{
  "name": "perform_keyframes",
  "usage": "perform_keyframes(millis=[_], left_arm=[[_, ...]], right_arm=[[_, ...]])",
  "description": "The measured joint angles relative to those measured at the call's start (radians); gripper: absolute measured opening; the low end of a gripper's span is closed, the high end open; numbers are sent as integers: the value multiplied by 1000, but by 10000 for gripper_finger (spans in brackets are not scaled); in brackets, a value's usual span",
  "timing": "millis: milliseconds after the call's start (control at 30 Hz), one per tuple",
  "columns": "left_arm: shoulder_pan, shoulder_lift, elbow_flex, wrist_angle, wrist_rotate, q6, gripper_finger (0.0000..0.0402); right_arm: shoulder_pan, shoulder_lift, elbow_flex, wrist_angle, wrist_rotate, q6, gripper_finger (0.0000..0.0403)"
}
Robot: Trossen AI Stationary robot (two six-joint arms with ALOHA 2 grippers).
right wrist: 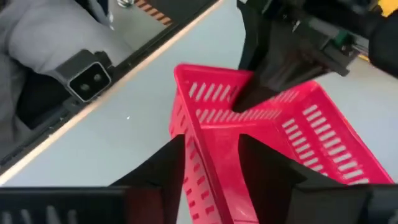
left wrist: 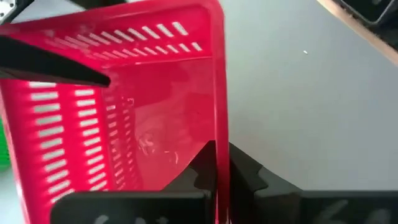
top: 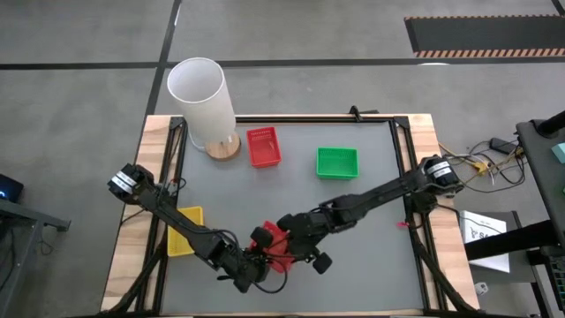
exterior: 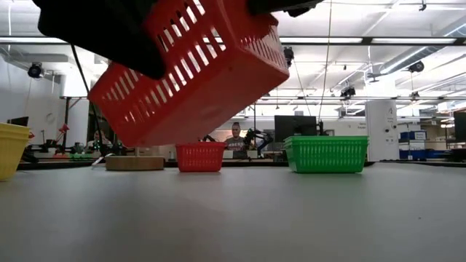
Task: Stack baskets by color
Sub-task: Stack the bottom red basket on the top red basket
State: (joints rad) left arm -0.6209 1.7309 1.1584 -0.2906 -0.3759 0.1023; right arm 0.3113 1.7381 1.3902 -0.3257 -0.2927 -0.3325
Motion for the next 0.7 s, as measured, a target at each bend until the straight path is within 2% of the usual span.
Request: perform_keyframes(millis=[267,500,700], left_arm=[[0,0,0,3,-33,88,6],[7,-15,0,8,-51,103,71],[17,-48,-1,-24,-72,194,116]], right_arm=[[-3,0,-1,-28,-33,-71,19],[-7,0,-2,-44,-21,-80,10],[-29,0,-2,-80,-17,-80,9]])
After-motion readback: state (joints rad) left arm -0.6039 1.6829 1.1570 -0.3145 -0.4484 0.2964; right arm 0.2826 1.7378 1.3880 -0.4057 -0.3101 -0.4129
